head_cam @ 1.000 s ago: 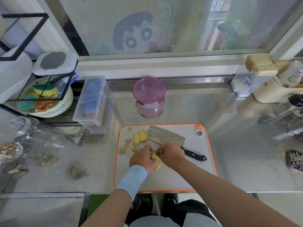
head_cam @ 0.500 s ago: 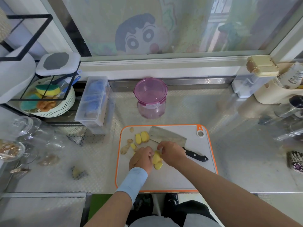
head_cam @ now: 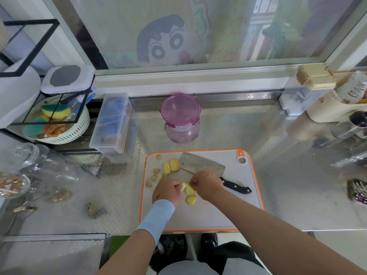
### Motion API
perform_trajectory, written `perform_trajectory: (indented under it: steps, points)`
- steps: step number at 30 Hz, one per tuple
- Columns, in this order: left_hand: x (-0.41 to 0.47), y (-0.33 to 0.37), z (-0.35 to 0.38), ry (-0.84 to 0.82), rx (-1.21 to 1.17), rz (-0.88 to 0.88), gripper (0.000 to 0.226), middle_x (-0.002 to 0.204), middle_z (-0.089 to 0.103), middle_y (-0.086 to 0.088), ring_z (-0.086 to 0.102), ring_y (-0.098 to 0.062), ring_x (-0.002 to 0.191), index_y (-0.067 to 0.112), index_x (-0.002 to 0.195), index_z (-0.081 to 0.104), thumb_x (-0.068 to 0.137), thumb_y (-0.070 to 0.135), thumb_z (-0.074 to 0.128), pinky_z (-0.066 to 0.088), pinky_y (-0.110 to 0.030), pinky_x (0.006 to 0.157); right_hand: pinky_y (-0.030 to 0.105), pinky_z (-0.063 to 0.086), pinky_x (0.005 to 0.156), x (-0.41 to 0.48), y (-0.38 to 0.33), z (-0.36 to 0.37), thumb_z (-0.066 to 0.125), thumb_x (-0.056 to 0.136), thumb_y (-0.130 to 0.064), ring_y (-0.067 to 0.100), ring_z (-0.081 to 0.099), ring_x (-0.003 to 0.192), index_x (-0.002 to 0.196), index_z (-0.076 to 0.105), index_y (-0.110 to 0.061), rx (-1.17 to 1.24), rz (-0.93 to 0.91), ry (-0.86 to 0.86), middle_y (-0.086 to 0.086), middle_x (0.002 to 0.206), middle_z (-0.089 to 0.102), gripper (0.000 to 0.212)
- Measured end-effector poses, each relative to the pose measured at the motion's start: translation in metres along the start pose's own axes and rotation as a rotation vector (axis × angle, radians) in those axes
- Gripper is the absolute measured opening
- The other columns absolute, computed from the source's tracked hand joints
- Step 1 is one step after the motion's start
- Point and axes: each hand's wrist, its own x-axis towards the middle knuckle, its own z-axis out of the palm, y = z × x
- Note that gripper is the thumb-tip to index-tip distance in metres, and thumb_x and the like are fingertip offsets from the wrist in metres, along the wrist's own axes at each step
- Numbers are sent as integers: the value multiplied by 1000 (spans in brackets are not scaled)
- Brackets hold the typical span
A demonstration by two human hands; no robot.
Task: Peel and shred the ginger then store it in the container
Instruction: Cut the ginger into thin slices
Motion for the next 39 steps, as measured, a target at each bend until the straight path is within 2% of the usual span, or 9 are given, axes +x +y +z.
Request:
perform_trajectory:
  steps: [3,5,7,13,19,23,28,33,39]
  points:
    - [0,-10,-4,-16,-343,-204,10,74,66,7,63,-22,73,39,83,68,87,34,60,56,-34,74,27,48,70,2,2,-1,51,95,-22,21,64,98,103,72,-37,-9,-7,-6,-4,112,66,27]
    - [-1,-10,-4,-68,-426,-212,9,79,70,7,65,-19,74,38,92,70,84,37,66,56,-31,73,26,47,68,3,2,-3,52,96,-23,20,64,98,103,72,-37,-15,-8,-9,-4,112,66,26]
    - [-2,-7,-2,-99,-406,-178,10,83,70,8,64,-14,76,36,92,69,82,35,70,49,-24,67,27,47,69,3,1,-4,51,95,-22,21,64,100,103,72,-37,-19,-5,-15,-4,112,65,27]
    - [3,5,1,-91,-211,-214,6,81,62,18,58,-8,77,40,81,64,80,42,69,43,-24,66,34,55,82,4,0,-4,47,91,-22,21,63,99,100,69,-37,-9,17,-26,-5,111,65,28]
    - [4,12,-1,-74,1,-212,16,79,64,13,59,-10,73,33,86,66,80,47,63,40,-22,60,29,47,73,4,2,-3,48,92,-22,18,61,102,102,68,-39,-29,-4,-30,-8,113,64,28]
    - [1,15,-2,-58,72,-175,21,82,62,12,58,-12,75,33,88,59,81,51,55,42,-24,63,30,49,79,0,4,-3,49,91,-20,20,61,103,108,64,-40,-14,7,-34,-7,116,63,31]
    - [-9,9,-3,-94,119,-92,18,78,60,9,57,-14,74,29,81,56,85,44,47,43,-26,63,31,50,78,-16,10,-5,58,93,-34,20,62,101,102,64,-31,-94,-18,20,-6,113,63,11]
    - [-29,1,6,-113,240,48,19,91,65,10,57,-16,79,33,86,64,88,37,45,41,-24,66,29,43,70,-35,2,15,66,81,-61,22,63,102,112,65,-23,-256,51,47,-1,112,62,48]
    - [-33,-4,12,-121,102,24,26,94,68,11,61,-18,83,37,91,70,87,31,44,49,-26,74,29,41,73,-47,-2,36,68,87,-49,24,62,105,116,60,-19,-121,141,98,2,117,58,42]
